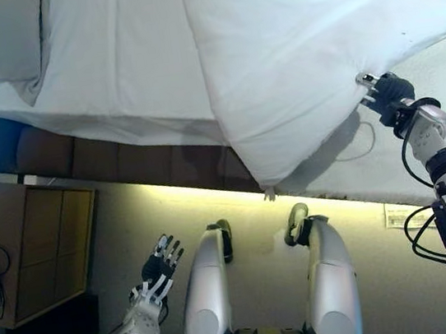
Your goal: Make the bed neatly
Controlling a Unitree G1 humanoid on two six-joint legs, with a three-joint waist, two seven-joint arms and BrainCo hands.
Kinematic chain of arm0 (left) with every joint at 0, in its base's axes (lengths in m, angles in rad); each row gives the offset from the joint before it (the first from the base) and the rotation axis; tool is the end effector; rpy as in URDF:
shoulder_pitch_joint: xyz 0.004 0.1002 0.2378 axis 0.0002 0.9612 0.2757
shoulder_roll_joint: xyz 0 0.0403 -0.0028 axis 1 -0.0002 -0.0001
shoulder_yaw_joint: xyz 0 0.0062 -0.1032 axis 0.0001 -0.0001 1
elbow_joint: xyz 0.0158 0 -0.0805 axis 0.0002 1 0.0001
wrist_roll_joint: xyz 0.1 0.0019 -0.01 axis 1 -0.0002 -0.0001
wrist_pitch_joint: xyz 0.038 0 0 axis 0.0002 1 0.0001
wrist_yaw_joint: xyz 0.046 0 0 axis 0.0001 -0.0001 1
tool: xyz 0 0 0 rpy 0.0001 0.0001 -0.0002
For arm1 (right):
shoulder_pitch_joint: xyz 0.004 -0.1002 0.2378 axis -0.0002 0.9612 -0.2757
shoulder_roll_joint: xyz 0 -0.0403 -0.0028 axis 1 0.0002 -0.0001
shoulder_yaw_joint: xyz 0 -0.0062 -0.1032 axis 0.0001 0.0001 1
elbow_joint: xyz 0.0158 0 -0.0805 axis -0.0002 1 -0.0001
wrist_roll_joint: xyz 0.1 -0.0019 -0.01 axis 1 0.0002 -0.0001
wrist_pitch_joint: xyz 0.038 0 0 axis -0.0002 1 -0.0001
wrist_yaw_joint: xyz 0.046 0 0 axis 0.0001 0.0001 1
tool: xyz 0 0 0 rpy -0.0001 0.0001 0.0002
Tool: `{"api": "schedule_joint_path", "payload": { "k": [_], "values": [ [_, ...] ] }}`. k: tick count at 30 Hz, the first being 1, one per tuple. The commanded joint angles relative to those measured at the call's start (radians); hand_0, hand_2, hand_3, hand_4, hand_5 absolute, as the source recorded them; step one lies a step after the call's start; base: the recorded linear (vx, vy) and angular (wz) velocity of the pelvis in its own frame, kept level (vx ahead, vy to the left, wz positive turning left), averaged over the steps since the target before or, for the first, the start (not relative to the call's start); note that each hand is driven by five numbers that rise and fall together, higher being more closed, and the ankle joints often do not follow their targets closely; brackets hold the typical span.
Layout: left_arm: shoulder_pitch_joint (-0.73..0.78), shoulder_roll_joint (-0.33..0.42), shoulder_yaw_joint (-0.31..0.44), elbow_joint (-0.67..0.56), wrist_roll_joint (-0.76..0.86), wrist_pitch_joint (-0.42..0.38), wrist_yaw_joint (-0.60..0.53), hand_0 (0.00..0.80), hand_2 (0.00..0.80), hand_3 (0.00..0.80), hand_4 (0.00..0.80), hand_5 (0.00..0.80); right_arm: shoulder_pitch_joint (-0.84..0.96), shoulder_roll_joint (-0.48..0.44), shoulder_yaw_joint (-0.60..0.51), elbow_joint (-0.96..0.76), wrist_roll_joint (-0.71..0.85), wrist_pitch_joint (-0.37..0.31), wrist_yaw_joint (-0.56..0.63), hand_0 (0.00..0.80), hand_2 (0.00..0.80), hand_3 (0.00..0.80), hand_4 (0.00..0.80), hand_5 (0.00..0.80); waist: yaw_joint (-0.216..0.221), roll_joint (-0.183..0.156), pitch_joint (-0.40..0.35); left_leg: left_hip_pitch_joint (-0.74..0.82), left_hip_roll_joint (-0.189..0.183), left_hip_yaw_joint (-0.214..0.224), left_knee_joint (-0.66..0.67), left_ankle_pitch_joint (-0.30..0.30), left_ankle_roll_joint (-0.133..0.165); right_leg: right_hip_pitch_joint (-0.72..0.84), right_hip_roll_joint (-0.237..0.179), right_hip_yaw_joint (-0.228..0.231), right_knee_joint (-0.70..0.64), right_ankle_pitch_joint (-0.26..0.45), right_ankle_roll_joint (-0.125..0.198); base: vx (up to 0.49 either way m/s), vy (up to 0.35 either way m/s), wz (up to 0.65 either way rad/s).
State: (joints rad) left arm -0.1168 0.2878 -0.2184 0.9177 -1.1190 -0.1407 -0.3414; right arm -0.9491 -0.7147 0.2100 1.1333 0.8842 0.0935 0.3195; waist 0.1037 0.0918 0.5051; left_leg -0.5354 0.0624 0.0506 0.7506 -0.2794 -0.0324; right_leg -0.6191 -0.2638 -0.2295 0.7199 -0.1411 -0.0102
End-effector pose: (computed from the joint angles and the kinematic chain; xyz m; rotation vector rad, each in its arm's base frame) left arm 0.1641 0.2186 -0.0729 -0.7291 0.4937 0.0993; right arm 0.3282 -0.3070 0.1580 0.2337 0.0960 -0.0212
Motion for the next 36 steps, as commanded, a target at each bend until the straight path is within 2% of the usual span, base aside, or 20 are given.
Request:
{"api": "schedule_joint_path", "payload": {
  "k": [1, 7, 15, 22, 23, 24, 28, 29, 30, 32, 36],
  "values": [
    [0.047, 0.038, -0.019, -0.006, 0.027, -0.016, -0.005, 0.000, 0.000, 0.000, 0.000, 0.000, -0.020, 0.002, 0.007, -0.090, 0.009, -0.046, 0.083, 0.800, 0.800, 0.800, 0.800, 0.800, 0.036, -0.043, -0.069, 0.026, 0.029, 0.003, -0.089, 0.129, 0.000, 0.123, -0.012, 0.015, -0.078, 0.021, 0.029, 0.000, 0.000, 0.00],
    [0.033, 0.040, 0.004, 0.010, 0.045, -0.016, 0.012, 0.000, 0.000, 0.000, 0.000, 0.000, 0.043, 0.034, -0.016, -0.089, -0.003, -0.034, 0.124, 0.800, 0.800, 0.800, 0.800, 0.800, 0.036, -0.064, -0.123, 0.106, 0.042, 0.012, -0.108, 0.118, -0.004, 0.224, -0.023, -0.009, -0.121, 0.017, 0.036, 0.042, 0.019, 0.04],
    [0.018, 0.036, 0.010, 0.019, 0.075, 0.005, 0.023, 0.000, 0.000, 0.000, 0.000, 0.000, 0.083, 0.076, -0.029, -0.107, -0.002, -0.007, 0.116, 0.800, 0.800, 0.800, 0.800, 0.800, 0.035, -0.072, -0.154, 0.166, 0.041, 0.011, -0.069, 0.059, 0.005, 0.297, -0.031, 0.003, -0.106, 0.001, 0.040, 0.056, 0.035, 0.02],
    [-0.037, 0.025, -0.020, -0.043, 0.050, 0.011, 0.054, 0.000, 0.000, 0.000, 0.000, 0.000, 0.113, 0.150, -0.020, -0.128, 0.025, 0.034, 0.112, 0.800, 0.800, 0.800, 0.800, 0.800, 0.038, -0.081, -0.173, 0.222, 0.035, 0.003, -0.126, 0.080, 0.001, 0.357, -0.033, 0.004, -0.163, 0.028, 0.065, -0.018, 0.038, 0.04],
    [-0.055, 0.019, -0.025, -0.051, 0.042, 0.025, 0.066, 0.000, 0.000, 0.000, 0.000, 0.000, 0.119, 0.174, -0.014, -0.133, 0.021, 0.038, 0.108, 0.800, 0.800, 0.800, 0.800, 0.800, 0.038, -0.085, -0.181, 0.226, 0.034, 0.009, -0.156, 0.115, 0.005, 0.366, -0.035, -0.007, -0.198, 0.058, 0.060, -0.093, 0.036, 0.04],
    [-0.062, 0.015, -0.028, -0.054, 0.038, 0.030, 0.070, 0.000, 0.000, 0.000, 0.000, 0.000, 0.126, 0.189, -0.011, -0.137, 0.021, 0.035, 0.104, 0.800, 0.800, 0.800, 0.800, 0.800, 0.038, -0.087, -0.185, 0.235, 0.034, 0.009, -0.168, 0.120, 0.004, 0.376, -0.035, -0.008, -0.212, 0.063, 0.063, -0.078, 0.036, 0.02],
    [-0.100, -0.015, -0.042, -0.067, -0.007, 0.105, 0.098, 0.000, 0.000, 0.000, 0.000, 0.000, 0.154, 0.281, 0.017, -0.175, 0.019, 0.042, 0.083, 0.800, 0.800, 0.800, 0.800, 0.800, 0.041, -0.098, -0.222, 0.296, 0.033, 0.012, -0.249, 0.149, -0.005, 0.443, -0.027, -0.021, -0.295, 0.085, 0.081, 0.034, 0.023, 0.05],
    [-0.104, -0.024, -0.042, -0.069, -0.028, 0.134, 0.104, 0.000, 0.000, 0.000, 0.000, 0.000, 0.162, 0.301, 0.024, -0.187, 0.020, 0.042, 0.073, 0.800, 0.800, 0.800, 0.800, 0.800, 0.042, -0.100, -0.231, 0.314, 0.033, 0.012, -0.271, 0.156, -0.008, 0.462, -0.025, -0.026, -0.318, 0.091, 0.085, 0.112, 0.025, 0.01],
    [-0.110, -0.037, -0.042, -0.063, -0.043, 0.196, 0.140, 0.000, 0.000, 0.000, 0.000, 0.000, 0.165, 0.328, 0.033, -0.190, 0.021, 0.043, 0.062, 0.800, 0.800, 0.800, 0.800, 0.800, 0.046, -0.103, -0.247, 0.336, 0.031, 0.014, -0.295, 0.162, -0.011, 0.488, -0.023, -0.032, -0.345, 0.096, 0.090, 0.141, 0.020, 0.02],
    [-0.124, -0.063, -0.053, -0.016, -0.037, 0.290, 0.183, 0.000, 0.000, 0.000, 0.000, 0.000, 0.164, 0.370, 0.052, -0.184, 0.024, 0.041, 0.062, 0.800, 0.800, 0.800, 0.800, 0.800, 0.046, -0.107, -0.270, 0.376, 0.029, 0.016, -0.342, 0.177, -0.014, 0.528, -0.016, -0.040, -0.387, 0.103, 0.094, 0.168, 0.022, 0.09],
    [-0.151, -0.102, -0.064, 0.053, -0.060, 0.363, 0.228, 0.000, 0.000, 0.000, 0.000, 0.000, 0.166, 0.417, 0.087, -0.200, 0.037, 0.057, 0.038, 0.800, 0.800, 0.800, 0.800, 0.800, 0.041, -0.113, -0.308, 0.438, 0.029, 0.022, -0.423, 0.207, -0.024, 0.592, -0.002, -0.048, -0.462, 0.115, 0.101, 0.158, 0.016, 0.08]
  ]
}}
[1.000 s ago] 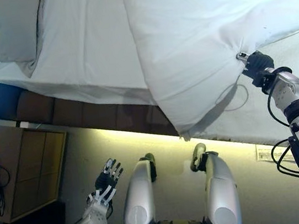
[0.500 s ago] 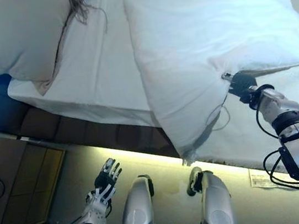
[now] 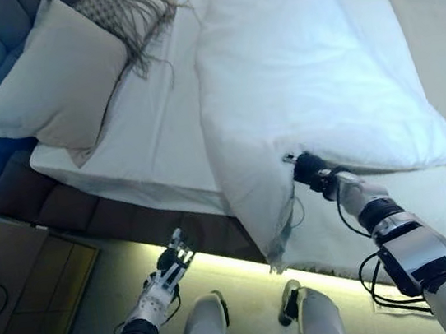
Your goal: Make the bed neatly
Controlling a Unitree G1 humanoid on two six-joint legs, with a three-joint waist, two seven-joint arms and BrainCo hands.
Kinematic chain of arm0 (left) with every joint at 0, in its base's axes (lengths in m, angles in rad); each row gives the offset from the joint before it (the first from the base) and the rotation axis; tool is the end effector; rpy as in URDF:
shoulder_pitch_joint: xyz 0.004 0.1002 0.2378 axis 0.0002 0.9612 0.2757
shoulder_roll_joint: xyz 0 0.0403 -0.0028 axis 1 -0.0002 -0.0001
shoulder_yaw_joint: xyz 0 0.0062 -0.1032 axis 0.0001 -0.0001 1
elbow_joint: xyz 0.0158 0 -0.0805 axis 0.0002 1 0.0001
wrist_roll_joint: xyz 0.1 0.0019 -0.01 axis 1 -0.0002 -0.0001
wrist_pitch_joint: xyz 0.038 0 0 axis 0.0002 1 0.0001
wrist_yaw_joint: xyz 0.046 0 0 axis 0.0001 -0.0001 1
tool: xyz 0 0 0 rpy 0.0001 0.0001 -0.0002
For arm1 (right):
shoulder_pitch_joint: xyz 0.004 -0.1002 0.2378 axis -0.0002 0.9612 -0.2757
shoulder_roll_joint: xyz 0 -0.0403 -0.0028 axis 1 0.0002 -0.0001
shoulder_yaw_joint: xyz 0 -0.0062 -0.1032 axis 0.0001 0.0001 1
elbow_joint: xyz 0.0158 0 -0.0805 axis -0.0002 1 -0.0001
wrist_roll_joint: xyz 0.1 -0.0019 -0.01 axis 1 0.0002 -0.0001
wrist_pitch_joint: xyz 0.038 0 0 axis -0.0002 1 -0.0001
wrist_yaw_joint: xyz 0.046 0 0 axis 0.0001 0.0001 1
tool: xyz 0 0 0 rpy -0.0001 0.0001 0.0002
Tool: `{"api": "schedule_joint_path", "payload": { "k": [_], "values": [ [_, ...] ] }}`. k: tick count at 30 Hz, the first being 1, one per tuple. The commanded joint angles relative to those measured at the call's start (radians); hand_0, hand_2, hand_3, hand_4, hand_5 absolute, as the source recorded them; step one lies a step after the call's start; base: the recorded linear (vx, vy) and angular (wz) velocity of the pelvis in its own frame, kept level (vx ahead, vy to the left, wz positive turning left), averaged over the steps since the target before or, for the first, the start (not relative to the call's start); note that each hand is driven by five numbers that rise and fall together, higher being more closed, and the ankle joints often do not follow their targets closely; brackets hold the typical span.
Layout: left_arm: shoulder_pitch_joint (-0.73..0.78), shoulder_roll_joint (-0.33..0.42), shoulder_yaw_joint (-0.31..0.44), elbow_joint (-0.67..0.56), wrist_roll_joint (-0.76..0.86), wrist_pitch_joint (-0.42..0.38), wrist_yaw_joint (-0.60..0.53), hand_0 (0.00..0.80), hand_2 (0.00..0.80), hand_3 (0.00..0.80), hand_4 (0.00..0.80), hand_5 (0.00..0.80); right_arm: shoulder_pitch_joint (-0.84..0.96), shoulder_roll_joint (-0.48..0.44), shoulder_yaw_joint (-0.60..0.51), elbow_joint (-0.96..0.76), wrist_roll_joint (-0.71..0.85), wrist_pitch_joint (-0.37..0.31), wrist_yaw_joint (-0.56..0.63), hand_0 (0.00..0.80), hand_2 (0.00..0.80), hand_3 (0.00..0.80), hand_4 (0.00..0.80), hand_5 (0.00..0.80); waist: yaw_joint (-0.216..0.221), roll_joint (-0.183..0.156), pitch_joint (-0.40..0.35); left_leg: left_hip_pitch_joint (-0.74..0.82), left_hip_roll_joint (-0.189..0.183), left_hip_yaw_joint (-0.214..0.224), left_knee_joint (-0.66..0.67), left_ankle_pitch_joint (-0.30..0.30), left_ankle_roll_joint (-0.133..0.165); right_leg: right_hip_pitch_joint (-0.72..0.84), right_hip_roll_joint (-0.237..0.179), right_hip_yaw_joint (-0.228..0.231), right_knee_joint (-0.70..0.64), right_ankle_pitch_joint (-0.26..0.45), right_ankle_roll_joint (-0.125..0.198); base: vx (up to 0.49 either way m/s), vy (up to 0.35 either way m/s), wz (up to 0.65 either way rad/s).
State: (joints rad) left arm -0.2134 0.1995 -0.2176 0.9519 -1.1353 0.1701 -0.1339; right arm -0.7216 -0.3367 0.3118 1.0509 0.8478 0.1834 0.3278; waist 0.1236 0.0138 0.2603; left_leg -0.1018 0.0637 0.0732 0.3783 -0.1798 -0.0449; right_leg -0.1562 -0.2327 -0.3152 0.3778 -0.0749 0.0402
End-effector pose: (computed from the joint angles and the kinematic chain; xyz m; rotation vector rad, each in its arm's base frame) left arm 0.1836 0.1771 -0.0739 -0.8463 0.8239 0.1238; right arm 0.3109 -0.1901 0.0385 0.3754 0.4954 0.2941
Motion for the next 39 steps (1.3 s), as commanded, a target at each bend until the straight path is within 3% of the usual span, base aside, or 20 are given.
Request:
{"api": "schedule_joint_path", "payload": {
  "k": [1, 9, 12, 21, 29, 39],
  "values": [
    [-0.067, -0.023, -0.073, 0.031, -0.062, 0.064, 0.020, 0.000, 0.000, 0.000, 0.000, 0.000, -0.058, 0.047, -0.005, -0.125, 0.075, -0.030, 0.026, 0.800, 0.800, 0.800, 0.800, 0.800, 0.018, -0.037, -0.071, 0.019, 0.028, 0.001, -0.072, 0.115, -0.015, 0.144, -0.030, 0.036, -0.141, 0.054, 0.053, 0.120, 0.003, 0.05],
    [-0.157, -0.093, -0.130, 0.006, -0.357, 0.193, 0.077, 0.000, 0.000, 0.000, 0.000, 0.000, -0.039, 0.084, 0.035, -0.192, 0.085, -0.041, -0.009, 0.800, 0.800, 0.800, 0.800, 0.800, -0.006, -0.057, -0.072, 0.023, 0.057, 0.010, -0.086, 0.129, -0.035, 0.157, -0.012, 0.044, -0.175, 0.064, 0.059, 0.085, -0.038, 0.09],
    [-0.189, -0.109, -0.136, 0.007, -0.433, 0.198, 0.116, 0.000, 0.000, 0.000, 0.000, 0.000, -0.047, 0.093, 0.045, -0.215, 0.098, -0.058, -0.022, 0.800, 0.800, 0.800, 0.800, 0.800, -0.013, -0.066, -0.052, -0.002, 0.069, 0.007, -0.061, 0.125, -0.038, 0.132, -0.010, 0.053, -0.157, 0.066, 0.060, -0.031, -0.097, 0.00],
    [-0.334, -0.147, -0.156, 0.008, -0.755, 0.174, 0.085, 0.000, 0.000, 0.000, 0.000, 0.000, -0.114, 0.118, 0.103, -0.366, 0.164, -0.155, -0.056, 0.800, 0.800, 0.800, 0.800, 0.800, -0.044, -0.158, 0.073, -0.174, 0.123, -0.020, 0.048, 0.120, -0.051, -0.021, 0.027, 0.088, -0.094, 0.084, 0.052, -0.102, -0.165, -0.10],
    [-0.340, -0.173, -0.133, -0.053, -0.837, 0.101, 0.072, 0.000, 0.000, 0.000, 0.000, 0.000, -0.122, 0.104, 0.112, -0.481, 0.199, -0.187, -0.096, 0.800, 0.800, 0.800, 0.800, 0.800, -0.044, -0.227, 0.127, -0.256, 0.145, -0.047, 0.094, 0.111, -0.050, -0.087, 0.060, 0.070, -0.069, 0.084, 0.033, -0.064, -0.138, -0.05],
    [-0.317, -0.213, -0.115, -0.003, -0.837, 0.087, 0.094, 0.000, 0.000, 0.000, 0.000, 0.000, -0.128, 0.102, 0.114, -0.505, 0.225, -0.210, -0.087, 0.800, 0.800, 0.800, 0.800, 0.800, -0.031, -0.258, 0.154, -0.261, 0.152, -0.063, 0.073, 0.123, -0.054, -0.080, 0.084, 0.042, -0.076, 0.072, 0.015, -0.012, -0.099, -0.02]
  ]
}}
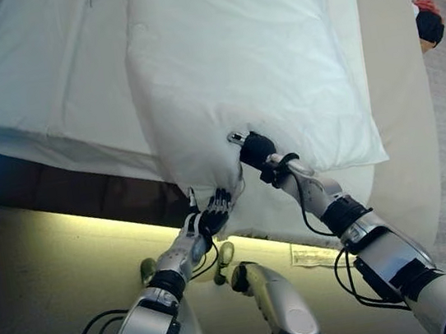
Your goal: Make the bed neatly
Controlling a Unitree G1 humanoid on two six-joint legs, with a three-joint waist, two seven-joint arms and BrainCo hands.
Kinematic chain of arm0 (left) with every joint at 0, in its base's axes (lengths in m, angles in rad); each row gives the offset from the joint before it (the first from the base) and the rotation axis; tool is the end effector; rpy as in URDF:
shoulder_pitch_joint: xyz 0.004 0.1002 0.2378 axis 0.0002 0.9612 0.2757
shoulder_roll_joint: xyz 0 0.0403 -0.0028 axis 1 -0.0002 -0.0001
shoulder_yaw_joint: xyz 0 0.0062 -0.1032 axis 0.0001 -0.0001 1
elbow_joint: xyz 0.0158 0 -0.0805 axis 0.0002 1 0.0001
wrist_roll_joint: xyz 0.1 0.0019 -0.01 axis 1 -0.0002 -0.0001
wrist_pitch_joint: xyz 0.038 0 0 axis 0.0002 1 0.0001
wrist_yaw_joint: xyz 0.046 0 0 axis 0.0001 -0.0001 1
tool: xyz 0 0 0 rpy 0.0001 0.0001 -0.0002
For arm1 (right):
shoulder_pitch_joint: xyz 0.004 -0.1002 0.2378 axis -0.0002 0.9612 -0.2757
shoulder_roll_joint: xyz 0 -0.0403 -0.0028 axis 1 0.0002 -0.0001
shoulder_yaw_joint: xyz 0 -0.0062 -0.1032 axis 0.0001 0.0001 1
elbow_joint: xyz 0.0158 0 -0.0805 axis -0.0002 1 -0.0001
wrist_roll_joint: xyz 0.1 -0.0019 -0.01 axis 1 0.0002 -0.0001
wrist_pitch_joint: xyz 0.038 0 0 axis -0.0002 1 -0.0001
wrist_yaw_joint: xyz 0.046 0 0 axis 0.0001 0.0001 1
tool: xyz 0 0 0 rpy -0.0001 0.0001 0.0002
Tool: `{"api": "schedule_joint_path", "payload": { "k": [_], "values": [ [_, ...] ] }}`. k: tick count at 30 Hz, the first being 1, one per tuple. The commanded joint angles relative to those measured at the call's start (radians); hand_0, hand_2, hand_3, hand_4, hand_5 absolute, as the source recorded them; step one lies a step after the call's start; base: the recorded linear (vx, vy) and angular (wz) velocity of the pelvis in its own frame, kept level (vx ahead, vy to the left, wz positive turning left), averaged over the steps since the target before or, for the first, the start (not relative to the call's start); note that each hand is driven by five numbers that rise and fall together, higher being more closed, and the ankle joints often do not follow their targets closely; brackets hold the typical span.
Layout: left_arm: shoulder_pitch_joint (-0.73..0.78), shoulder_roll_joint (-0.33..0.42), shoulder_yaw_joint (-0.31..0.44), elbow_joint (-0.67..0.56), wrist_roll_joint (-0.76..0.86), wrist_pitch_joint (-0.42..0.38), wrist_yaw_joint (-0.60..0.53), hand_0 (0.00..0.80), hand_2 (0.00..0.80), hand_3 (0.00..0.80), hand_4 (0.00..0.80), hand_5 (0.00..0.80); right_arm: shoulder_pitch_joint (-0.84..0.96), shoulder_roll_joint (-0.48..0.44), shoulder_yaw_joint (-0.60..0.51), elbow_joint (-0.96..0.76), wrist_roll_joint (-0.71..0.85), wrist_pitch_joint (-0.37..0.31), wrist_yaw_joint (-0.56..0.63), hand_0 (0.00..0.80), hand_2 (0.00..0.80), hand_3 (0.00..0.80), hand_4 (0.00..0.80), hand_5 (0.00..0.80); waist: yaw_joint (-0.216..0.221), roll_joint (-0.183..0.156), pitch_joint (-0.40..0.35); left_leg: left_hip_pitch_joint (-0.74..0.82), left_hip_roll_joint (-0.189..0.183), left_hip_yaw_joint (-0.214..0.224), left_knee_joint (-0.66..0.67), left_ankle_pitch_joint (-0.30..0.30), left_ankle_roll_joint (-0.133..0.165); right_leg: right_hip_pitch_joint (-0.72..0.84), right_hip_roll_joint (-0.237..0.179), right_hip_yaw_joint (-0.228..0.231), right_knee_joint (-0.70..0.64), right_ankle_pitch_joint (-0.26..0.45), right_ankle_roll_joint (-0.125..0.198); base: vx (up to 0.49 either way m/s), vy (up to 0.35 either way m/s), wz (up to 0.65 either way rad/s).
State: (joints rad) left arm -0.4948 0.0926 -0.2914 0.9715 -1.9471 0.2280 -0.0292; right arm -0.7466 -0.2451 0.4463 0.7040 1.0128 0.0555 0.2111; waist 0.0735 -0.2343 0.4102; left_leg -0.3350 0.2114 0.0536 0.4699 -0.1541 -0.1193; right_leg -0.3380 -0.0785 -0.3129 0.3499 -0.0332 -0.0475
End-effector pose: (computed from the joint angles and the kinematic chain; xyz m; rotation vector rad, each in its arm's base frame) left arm 0.2593 0.1127 -0.0169 -1.6147 0.7148 0.0762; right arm 0.3217 -0.1108 0.0888 0.4714 0.1833 0.5356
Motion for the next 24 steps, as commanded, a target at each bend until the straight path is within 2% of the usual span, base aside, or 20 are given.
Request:
{"api": "schedule_joint_path", "payload": {
  "k": [1, 4, 14, 17, 22, 24],
  "values": [
    [-0.031, -0.108, -0.045, -0.019, -0.025, 0.032, -0.003, 0.000, 0.000, 0.000, 0.000, 0.000, -0.107, 0.011, -0.023, -0.163, 0.061, -0.082, 0.026, 0.800, 0.800, 0.800, 0.800, 0.800, 0.022, -0.013, 0.007, -0.029, 0.005, -0.045, -0.020, 0.098, 0.020, 0.102, -0.068, 0.036, -0.049, 0.029, 0.100, -0.031, -0.088, -0.01],
    [-0.008, -0.117, -0.060, -0.018, -0.025, 0.014, 0.044, 0.000, 0.000, 0.000, 0.000, 0.000, -0.116, 0.011, -0.032, -0.174, 0.061, -0.080, 0.011, 0.800, 0.800, 0.800, 0.800, 0.800, 0.031, -0.017, 0.020, -0.029, 0.005, -0.052, -0.035, 0.107, 0.017, 0.104, -0.062, 0.027, -0.055, 0.030, 0.098, -0.037, -0.087, 0.01],
    [0.039, -0.114, -0.097, 0.040, -0.025, 0.082, 0.174, 0.000, 0.000, 0.000, 0.000, 0.000, -0.136, -0.002, -0.039, -0.170, 0.072, -0.092, 0.006, 0.800, 0.800, 0.800, 0.800, 0.800, 0.050, -0.019, 0.042, -0.007, 0.006, -0.050, -0.112, 0.143, 0.008, 0.127, -0.045, 0.003, -0.110, 0.042, 0.096, -0.042, -0.064, 0.04],
    [0.063, -0.105, -0.084, 0.089, 0.023, 0.095, 0.221, 0.000, 0.000, 0.000, 0.000, 0.000, -0.150, -0.017, -0.045, -0.166, 0.078, -0.090, 0.006, 0.800, 0.800, 0.800, 0.800, 0.800, 0.056, -0.016, 0.044, 0.003, 0.009, -0.044, -0.143, 0.159, 0.003, 0.134, -0.041, -0.006, -0.129, 0.048, 0.097, -0.046, -0.034, 0.00],
    [0.068, -0.090, -0.051, 0.133, 0.054, 0.103, 0.183, 0.000, 0.000, 0.000, 0.000, 0.000, -0.173, -0.021, -0.043, -0.160, 0.084, -0.083, 0.002, 0.800, 0.800, 0.800, 0.800, 0.800, 0.056, -0.009, 0.047, 0.016, 0.012, -0.037, -0.171, 0.174, -0.002, 0.140, -0.037, -0.008, -0.141, 0.050, 0.097, -0.030, -0.001, 0.01],
    [0.052, -0.085, -0.042, 0.141, 0.064, 0.126, 0.113, 0.000, 0.000, 0.000, 0.000, 0.000, -0.188, -0.024, -0.037, -0.157, 0.090, -0.082, 0.000, 0.800, 0.800, 0.800, 0.800, 0.800, 0.054, -0.007, 0.050, 0.017, 0.014, -0.034, -0.179, 0.179, -0.002, 0.137, -0.037, -0.007, -0.143, 0.050, 0.097, -0.055, -0.005, 0.02]
  ]
}}
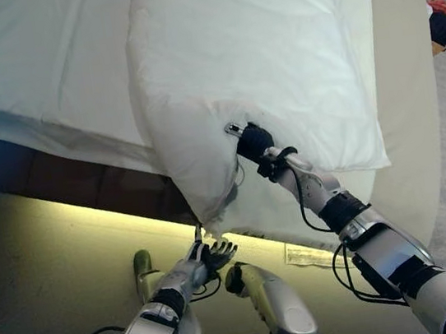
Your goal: Make the bed neatly
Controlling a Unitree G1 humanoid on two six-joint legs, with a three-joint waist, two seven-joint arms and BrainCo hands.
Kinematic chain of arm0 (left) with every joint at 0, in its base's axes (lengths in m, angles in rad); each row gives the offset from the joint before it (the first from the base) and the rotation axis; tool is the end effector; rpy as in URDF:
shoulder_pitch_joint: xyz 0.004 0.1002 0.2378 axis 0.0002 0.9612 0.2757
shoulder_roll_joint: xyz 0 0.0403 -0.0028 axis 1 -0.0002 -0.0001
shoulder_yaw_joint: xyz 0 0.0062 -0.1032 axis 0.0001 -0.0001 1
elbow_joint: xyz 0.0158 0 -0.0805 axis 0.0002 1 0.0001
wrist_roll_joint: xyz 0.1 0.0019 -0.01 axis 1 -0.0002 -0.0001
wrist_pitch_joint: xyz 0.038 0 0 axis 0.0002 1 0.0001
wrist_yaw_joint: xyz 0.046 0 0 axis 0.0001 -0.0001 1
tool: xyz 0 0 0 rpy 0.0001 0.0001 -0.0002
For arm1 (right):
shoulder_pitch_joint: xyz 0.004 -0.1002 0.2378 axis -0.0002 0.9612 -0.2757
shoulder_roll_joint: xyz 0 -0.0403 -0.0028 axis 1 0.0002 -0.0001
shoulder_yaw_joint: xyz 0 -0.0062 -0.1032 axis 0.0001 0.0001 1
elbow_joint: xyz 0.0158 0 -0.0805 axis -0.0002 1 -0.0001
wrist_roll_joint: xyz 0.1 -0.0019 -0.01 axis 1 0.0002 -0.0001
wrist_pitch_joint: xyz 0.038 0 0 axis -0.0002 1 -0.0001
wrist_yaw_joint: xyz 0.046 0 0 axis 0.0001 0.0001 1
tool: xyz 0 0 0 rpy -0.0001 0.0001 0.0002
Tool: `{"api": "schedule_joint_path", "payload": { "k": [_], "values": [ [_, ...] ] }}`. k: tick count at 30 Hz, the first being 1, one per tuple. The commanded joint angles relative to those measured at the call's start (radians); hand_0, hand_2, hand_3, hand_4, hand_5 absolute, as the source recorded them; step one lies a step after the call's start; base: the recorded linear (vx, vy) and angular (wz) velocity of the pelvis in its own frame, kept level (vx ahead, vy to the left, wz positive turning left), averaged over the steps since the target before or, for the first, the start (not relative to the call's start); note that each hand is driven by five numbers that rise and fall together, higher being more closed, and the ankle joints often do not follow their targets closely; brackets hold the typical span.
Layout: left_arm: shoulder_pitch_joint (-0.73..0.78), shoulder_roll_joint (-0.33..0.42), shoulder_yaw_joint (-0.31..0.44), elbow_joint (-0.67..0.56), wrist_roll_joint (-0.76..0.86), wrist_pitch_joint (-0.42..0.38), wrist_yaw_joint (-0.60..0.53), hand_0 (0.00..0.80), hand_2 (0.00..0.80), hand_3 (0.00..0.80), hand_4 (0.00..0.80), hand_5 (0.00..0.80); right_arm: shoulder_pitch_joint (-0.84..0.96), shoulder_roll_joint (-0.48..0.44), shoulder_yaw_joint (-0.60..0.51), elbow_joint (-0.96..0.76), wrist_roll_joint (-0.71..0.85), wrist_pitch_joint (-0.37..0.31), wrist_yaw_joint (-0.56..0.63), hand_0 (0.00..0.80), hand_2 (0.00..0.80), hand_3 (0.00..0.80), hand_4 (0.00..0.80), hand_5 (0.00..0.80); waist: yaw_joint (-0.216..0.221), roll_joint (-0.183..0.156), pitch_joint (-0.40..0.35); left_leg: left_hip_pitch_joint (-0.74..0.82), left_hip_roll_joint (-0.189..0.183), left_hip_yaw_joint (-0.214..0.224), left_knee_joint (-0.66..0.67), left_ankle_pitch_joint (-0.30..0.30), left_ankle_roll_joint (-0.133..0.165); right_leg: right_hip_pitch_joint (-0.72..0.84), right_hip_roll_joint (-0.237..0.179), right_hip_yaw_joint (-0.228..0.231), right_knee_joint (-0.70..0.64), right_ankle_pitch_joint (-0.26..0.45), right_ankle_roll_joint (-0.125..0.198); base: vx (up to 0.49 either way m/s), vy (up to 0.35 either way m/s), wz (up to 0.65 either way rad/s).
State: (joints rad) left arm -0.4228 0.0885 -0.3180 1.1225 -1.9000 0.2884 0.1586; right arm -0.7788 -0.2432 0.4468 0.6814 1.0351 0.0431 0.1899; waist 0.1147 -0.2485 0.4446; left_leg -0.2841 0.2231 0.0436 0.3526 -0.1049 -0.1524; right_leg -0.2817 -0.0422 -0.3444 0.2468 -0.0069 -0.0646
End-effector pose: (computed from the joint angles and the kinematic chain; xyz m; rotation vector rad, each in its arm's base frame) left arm 0.2229 0.1220 -0.0547 -1.4596 1.0448 0.3641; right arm 0.3260 -0.1053 0.1027 0.4863 0.1344 0.5444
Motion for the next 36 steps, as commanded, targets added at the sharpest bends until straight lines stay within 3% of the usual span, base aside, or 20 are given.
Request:
{"api": "schedule_joint_path", "payload": {
  "k": [1, 3, 5, 8, 15, 23, 36],
  "values": [
    [-0.024, -0.081, -0.026, -0.020, 0.014, 0.066, -0.126, 0.000, 0.000, 0.000, 0.000, 0.000, -0.157, -0.027, -0.035, -0.137, 0.071, -0.072, 0.020, 0.800, 0.800, 0.800, 0.800, 0.800, 0.012, 0.007, 0.015, -0.036, 0.003, -0.023, -0.062, 0.130, 0.030, 0.078, -0.073, 0.022, -0.039, 0.024, 0.114, -0.039, -0.019, -0.01],
    [-0.024, -0.083, -0.040, -0.036, 0.013, 0.065, -0.176, 0.000, 0.000, 0.000, 0.000, 0.000, -0.153, -0.028, -0.035, -0.138, 0.074, -0.073, 0.026, 0.800, 0.800, 0.800, 0.800, 0.800, 0.011, 0.006, 0.015, -0.037, 0.004, -0.023, -0.061, 0.128, 0.030, 0.078, -0.071, 0.021, -0.039, 0.024, 0.113, -0.017, -0.009, -0.01],
    [-0.030, -0.083, -0.080, -0.098, -0.027, 0.019, -0.244, 0.000, 0.000, 0.000, 0.000, 0.000, -0.149, -0.030, -0.033, -0.140, 0.077, -0.068, 0.034, 0.800, 0.800, 0.800, 0.800, 0.800, 0.010, 0.009, 0.012, -0.025, 0.012, -0.030, -0.054, 0.097, 0.023, 0.087, -0.059, 0.029, -0.033, 0.003, 0.119, 0.062, -0.036, -0.01],
    [-0.046, -0.085, -0.103, -0.180, -0.072, -0.030, -0.314, 0.000, 0.000, 0.000, 0.000, 0.000, -0.142, -0.028, -0.032, -0.144, 0.074, -0.060, 0.037, 0.800, 0.800, 0.800, 0.800, 0.800, 0.008, 0.008, 0.010, -0.022, 0.011, -0.031, -0.054, 0.095, 0.025, 0.093, -0.054, 0.031, -0.036, 0.005, 0.119, 0.025, -0.010, -0.01],
    [-0.113, -0.116, -0.089, -0.278, -0.072, -0.044, -0.475, 0.000, 0.000, 0.000, 0.000, 0.000, -0.115, 0.001, -0.042, -0.136, 0.054, -0.056, 0.045, 0.800, 0.800, 0.800, 0.800, 0.800, 0.000, -0.001, 0.003, -0.028, 0.009, -0.034, -0.034, 0.085, 0.027, 0.099, -0.047, 0.034, -0.032, 0.002, 0.117, 0.005, -0.003, -0.02],
    [-0.173, -0.132, -0.070, -0.292, -0.072, -0.047, -0.515, 0.000, 0.000, 0.000, 0.000, 0.000, -0.097, 0.033, -0.036, -0.143, 0.070, -0.064, 0.061, 0.800, 0.800, 0.800, 0.800, 0.800, -0.009, -0.021, -0.004, -0.020, 0.015, -0.032, -0.021, 0.071, 0.026, 0.115, -0.039, 0.037, -0.031, -0.005, 0.116, 0.040, -0.028, 0.00],
    [-0.219, -0.144, -0.020, -0.277, -0.072, -0.121, -0.580, 0.000, 0.000, 0.000, 0.000, 0.000, -0.071, 0.055, -0.036, -0.169, 0.052, -0.061, 0.065, 0.800, 0.800, 0.800, 0.800, 0.800, -0.021, -0.043, -0.002, -0.022, 0.025, -0.031, -0.006, 0.060, 0.024, 0.119, -0.030, 0.034, -0.023, -0.014, 0.115, 0.004, -0.006, 0.00]
  ]
}}
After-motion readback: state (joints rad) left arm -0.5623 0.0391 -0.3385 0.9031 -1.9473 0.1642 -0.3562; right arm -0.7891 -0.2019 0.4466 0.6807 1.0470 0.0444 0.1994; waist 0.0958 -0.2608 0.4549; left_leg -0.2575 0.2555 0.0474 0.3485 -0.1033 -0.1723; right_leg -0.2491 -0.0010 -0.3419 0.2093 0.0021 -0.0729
